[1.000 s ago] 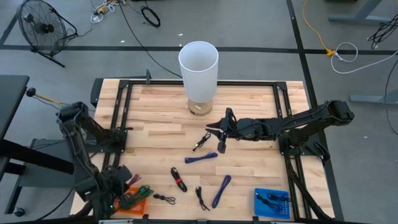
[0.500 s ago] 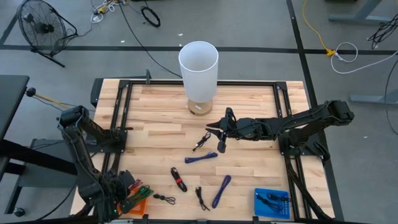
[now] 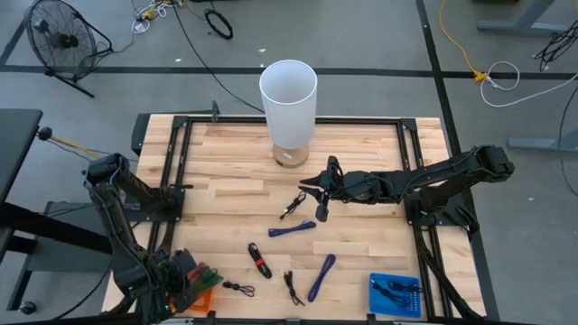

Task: Pick & Place USB Port
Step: Put the black charger cable into the blue bin

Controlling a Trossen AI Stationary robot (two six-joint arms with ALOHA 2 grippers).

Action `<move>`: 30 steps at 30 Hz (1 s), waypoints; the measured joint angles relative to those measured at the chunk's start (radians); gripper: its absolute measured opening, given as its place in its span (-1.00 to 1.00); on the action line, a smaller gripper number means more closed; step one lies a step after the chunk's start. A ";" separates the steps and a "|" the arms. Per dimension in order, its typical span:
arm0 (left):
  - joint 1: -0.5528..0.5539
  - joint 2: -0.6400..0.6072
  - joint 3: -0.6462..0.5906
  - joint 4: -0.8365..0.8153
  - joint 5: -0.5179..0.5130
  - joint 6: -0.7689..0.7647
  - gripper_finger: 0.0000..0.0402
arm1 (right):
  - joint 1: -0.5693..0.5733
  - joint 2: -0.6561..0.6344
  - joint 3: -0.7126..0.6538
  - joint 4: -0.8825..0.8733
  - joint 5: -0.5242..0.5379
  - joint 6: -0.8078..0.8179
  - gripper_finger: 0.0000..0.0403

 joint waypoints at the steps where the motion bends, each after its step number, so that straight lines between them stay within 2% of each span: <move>1: 0.000 0.000 0.000 0.000 0.000 0.001 -0.60 | 0.000 0.000 0.000 0.000 0.000 0.000 -0.65; 7: 0.012 0.000 0.000 -0.061 -0.024 0.135 -0.60 | 0.000 0.000 0.000 0.000 0.000 0.000 -0.65; 12: 0.056 -0.002 0.000 -0.186 -0.172 0.161 -0.67 | -0.003 0.000 0.000 0.000 0.000 0.000 -0.65; 15: 0.111 -0.002 0.000 -0.196 -0.253 0.253 -0.70 | -0.009 0.000 0.000 0.000 0.000 0.000 -0.65; 20: 0.268 -0.002 0.000 -0.131 -0.352 0.457 -0.71 | -0.013 0.000 0.000 0.000 0.000 0.001 -0.65; 26: 0.507 -0.002 0.000 -0.002 -0.396 0.826 -0.71 | -0.013 0.000 0.000 0.000 -0.001 0.007 -0.65; 28: 0.594 -0.002 0.000 0.066 -0.385 0.928 -0.71 | -0.013 0.000 0.000 0.000 -0.001 0.007 -0.65; 30: 0.682 -0.002 0.000 0.170 -0.314 1.046 -0.71 | -0.013 0.000 0.000 0.001 -0.001 0.007 -0.65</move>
